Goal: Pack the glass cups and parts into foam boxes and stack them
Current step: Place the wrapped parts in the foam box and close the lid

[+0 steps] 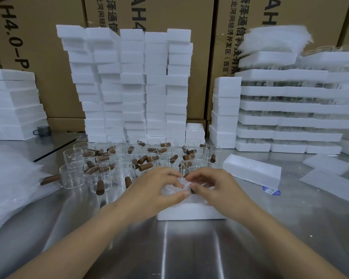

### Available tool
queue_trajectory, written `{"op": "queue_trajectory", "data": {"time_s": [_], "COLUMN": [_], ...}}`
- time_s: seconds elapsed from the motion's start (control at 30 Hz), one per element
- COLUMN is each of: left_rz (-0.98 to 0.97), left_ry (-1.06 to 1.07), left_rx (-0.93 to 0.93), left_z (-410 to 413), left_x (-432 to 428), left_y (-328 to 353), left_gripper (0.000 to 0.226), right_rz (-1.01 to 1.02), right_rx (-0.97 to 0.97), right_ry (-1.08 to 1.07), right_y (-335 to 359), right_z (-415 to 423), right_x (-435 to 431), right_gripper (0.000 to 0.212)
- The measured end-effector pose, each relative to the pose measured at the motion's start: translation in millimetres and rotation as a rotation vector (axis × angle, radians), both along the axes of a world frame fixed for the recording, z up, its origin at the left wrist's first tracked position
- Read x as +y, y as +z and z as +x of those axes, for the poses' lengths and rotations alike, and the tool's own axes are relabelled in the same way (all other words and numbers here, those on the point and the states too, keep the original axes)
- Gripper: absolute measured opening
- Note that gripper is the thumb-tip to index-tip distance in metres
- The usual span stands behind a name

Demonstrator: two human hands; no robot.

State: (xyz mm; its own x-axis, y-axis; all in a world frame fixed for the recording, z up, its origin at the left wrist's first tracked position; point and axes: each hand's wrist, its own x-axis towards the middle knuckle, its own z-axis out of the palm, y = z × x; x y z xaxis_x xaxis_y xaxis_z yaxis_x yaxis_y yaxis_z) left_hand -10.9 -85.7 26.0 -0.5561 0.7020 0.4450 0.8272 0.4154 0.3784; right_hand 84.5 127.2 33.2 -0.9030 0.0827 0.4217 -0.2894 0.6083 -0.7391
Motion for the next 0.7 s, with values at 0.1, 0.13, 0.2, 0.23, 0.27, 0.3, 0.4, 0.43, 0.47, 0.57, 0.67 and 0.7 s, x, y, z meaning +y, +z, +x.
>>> {"op": "queue_trajectory", "data": {"time_s": [0.1,0.13,0.2,0.23,0.27,0.3,0.4,0.43,0.47,0.57,0.67,0.7], "left_rz": [-0.011,-0.006,0.027,0.035,0.03,0.018,-0.003,0.005,0.019,0.067,0.07,0.064], "left_ry": [0.005,0.005,0.007,0.009,0.011,0.012,-0.003,-0.012,-0.019,-0.036,-0.057,-0.059], "left_rx": [0.04,0.042,0.022,0.011,0.0,-0.011,-0.009,-0.013,-0.029,-0.157,-0.226,-0.238], "left_z": [-1.4,-1.8,-2.8,-3.3,-4.0,-4.5,-6.0,-6.0,-5.9,-5.2,-5.6,-5.6], "left_x": [-0.8,-1.0,-1.4,-1.6,-1.9,-2.7,-4.3,-4.6,-5.1,-7.7,-9.4,-9.8], "left_y": [-0.1,-0.3,-0.3,0.1,1.0,2.2,5.9,6.3,6.5,7.4,8.8,9.4], "left_gripper": [0.061,0.066,0.08,0.084,0.087,0.089,0.086,0.081,0.075,0.055,0.042,0.038], "right_rz": [-0.012,0.041,0.131,0.182,0.25,0.321,0.382,0.373,0.367,0.294,0.263,0.27], "right_rx": [-0.007,0.018,0.048,0.024,-0.037,-0.123,-0.357,-0.403,-0.44,-0.472,-0.441,-0.429], "right_ry": [-0.086,-0.189,-0.432,-0.556,-0.672,-0.77,-0.921,-0.937,-0.944,-0.952,-0.963,-0.966], "right_y": [3.4,3.2,0.8,-1.4,-4.3,-7.8,-17.6,-21.0,-23.2,-25.3,-24.0,-23.2], "right_z": [-2.6,-4.4,-6.1,-6.2,-6.1,-5.0,1.0,3.1,4.3,5.4,4.1,3.9], "right_x": [15.8,26.0,52.4,66.9,81.5,94.9,121.3,126.3,129.2,130.4,128.2,127.8], "right_gripper": [0.011,0.014,0.026,0.035,0.045,0.055,0.073,0.073,0.071,0.062,0.055,0.053]}}
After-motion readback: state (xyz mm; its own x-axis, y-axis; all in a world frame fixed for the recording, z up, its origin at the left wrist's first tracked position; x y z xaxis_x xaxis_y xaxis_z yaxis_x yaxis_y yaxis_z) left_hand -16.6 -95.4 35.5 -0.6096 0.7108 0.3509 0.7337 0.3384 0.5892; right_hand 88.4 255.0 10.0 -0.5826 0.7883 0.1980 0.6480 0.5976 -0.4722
